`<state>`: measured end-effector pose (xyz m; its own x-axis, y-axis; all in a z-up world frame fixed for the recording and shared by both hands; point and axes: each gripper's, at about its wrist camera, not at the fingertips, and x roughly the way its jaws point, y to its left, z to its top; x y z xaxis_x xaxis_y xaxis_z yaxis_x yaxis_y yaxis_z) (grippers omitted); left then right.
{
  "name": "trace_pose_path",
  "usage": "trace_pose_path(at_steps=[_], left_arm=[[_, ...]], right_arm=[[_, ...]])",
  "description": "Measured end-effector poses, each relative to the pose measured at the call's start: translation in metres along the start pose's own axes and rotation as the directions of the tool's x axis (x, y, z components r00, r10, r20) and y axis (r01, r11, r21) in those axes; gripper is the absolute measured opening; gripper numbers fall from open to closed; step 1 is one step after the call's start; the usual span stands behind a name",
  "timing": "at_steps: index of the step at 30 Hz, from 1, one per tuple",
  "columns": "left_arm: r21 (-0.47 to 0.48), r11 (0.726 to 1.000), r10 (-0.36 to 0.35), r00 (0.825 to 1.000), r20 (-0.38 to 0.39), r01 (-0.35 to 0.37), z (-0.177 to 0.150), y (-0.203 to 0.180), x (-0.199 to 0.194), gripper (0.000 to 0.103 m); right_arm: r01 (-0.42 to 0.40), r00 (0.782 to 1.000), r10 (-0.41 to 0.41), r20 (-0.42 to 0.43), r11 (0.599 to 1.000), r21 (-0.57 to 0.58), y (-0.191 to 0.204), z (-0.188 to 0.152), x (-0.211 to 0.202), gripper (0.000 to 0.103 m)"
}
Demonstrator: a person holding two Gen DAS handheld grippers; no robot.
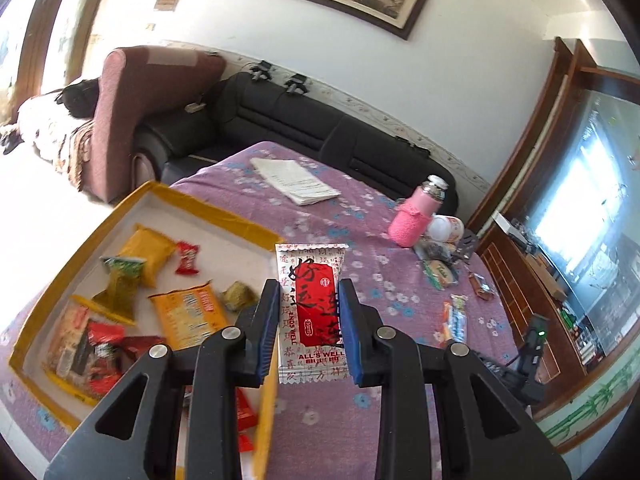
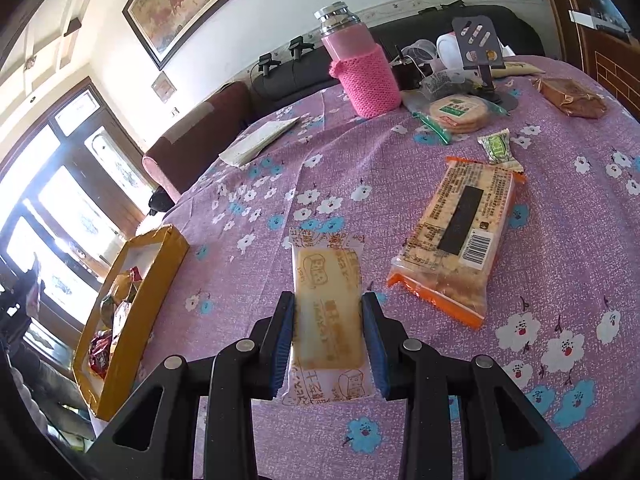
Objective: Organize snacks
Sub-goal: 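Carry both packs over the yellow tray and open both grippers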
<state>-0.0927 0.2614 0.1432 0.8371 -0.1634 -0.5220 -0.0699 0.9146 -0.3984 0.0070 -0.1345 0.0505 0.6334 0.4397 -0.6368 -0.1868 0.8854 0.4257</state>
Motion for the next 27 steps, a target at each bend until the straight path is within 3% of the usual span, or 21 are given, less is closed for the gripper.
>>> trace_pose_path(at_steps=[6, 10, 15, 20, 27], left_arm=[[-0.07, 0.993, 0.092, 0.995, -0.039, -0.094, -0.016, 0.056, -0.004, 0.026], [-0.118, 0.986, 0.11, 0.991, -0.069, -0.118, -0.025, 0.084, 0.0, 0.026], [-0.143, 0.982, 0.107, 0.99, -0.097, -0.12, -0.031, 0.106, 0.009, 0.027], [-0.141, 0.98, 0.125, 0.984, -0.126, -0.142, -0.027, 0.117, 0.025, 0.027], [-0.169, 0.976, 0.117, 0.984, -0.137, -0.139, -0.02, 0.131, 0.037, 0.027]], right_arm=[[-0.129, 0.992, 0.128, -0.019, 0.991, -0.044, 0.06, 0.007, -0.004, 0.034], [-0.236, 0.97, 0.228, -0.087, 0.968, -0.09, 0.125, 0.008, 0.015, 0.034], [-0.314, 0.94, 0.283, -0.192, 0.936, -0.157, 0.2, -0.004, 0.048, 0.034], [-0.336, 0.921, 0.267, -0.283, 0.911, -0.237, 0.264, -0.018, 0.092, 0.034], [-0.255, 0.932, 0.156, -0.328, 0.923, -0.286, 0.291, -0.026, 0.153, 0.034]])
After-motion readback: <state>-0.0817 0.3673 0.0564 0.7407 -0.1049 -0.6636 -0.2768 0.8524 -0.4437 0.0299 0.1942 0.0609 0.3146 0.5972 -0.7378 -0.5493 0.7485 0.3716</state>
